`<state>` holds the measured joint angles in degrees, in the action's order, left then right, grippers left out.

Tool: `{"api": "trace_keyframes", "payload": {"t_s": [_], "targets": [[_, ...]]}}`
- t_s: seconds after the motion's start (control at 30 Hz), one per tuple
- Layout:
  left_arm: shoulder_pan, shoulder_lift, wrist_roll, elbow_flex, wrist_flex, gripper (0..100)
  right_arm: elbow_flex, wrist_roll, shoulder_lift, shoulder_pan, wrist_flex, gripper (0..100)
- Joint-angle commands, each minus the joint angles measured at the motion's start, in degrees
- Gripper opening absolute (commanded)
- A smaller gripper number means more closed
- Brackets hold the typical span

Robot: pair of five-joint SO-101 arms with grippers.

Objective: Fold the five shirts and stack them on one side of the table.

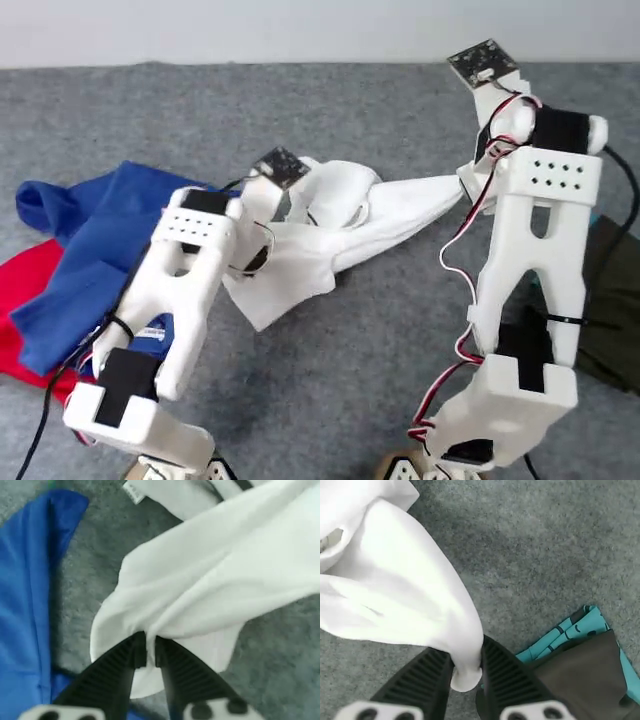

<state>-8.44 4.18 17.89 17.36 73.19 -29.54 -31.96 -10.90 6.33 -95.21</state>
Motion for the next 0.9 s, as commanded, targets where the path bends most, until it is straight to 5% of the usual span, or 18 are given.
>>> {"api": "trace_keyframes", "payload": {"t_s": [0.0, 0.53, 0.87], "targets": [[-1.1, -3.0, -0.2, -5.2, 5.7, 5, -0.3, -0.2, 0.3, 0.7, 0.5, 1.0], [-10.3, -3.3, -0.4, -16.9, 25.8, 9, -0.3, -0.2, -5.3, 0.7, 1.1, 1.0], [-13.7, -8.7, 0.1, -6.4, 22.8, 11, -0.3, -0.2, -5.3, 0.7, 0.9, 1.0]]}}
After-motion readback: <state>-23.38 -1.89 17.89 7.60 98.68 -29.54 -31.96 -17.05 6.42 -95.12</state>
